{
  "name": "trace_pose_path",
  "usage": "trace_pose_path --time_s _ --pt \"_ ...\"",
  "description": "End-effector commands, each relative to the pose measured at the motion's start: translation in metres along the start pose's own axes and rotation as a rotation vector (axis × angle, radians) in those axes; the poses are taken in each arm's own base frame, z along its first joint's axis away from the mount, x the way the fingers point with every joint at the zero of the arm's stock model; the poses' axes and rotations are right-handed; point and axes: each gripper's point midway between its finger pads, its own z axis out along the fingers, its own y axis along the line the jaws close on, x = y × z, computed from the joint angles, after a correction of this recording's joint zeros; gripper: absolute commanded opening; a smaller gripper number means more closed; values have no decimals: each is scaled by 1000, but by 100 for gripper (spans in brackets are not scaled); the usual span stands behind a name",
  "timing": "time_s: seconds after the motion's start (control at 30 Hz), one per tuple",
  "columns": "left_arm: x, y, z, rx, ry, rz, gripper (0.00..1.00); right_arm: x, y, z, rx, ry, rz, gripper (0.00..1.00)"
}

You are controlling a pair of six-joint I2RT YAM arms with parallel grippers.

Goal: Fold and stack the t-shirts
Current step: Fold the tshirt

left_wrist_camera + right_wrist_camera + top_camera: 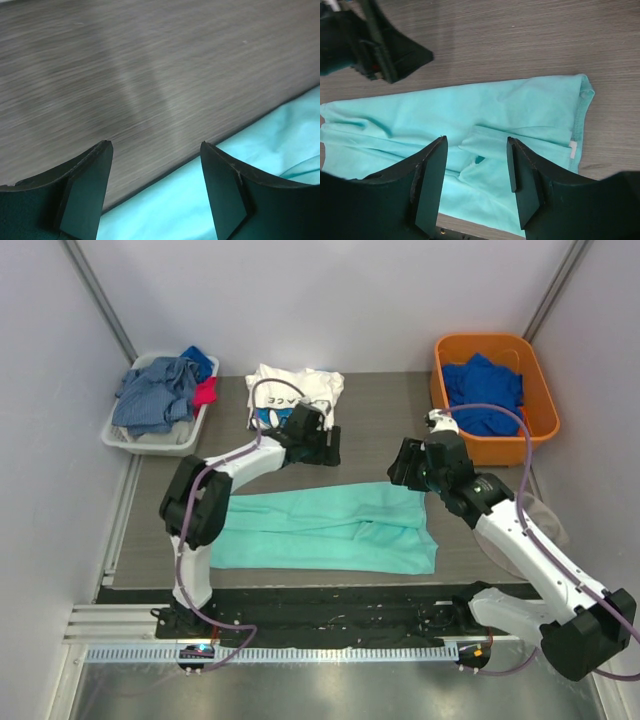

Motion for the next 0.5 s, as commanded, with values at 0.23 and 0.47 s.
trace_pose_path --time_s 0.23,0.47 --pt "24 -82 63 241 80 258 77 -10 -1 -25 -28 -48 -32 61" --pt "49 -111 81 330 147 296 77 -8 -4 -30 -22 -45 -41 61"
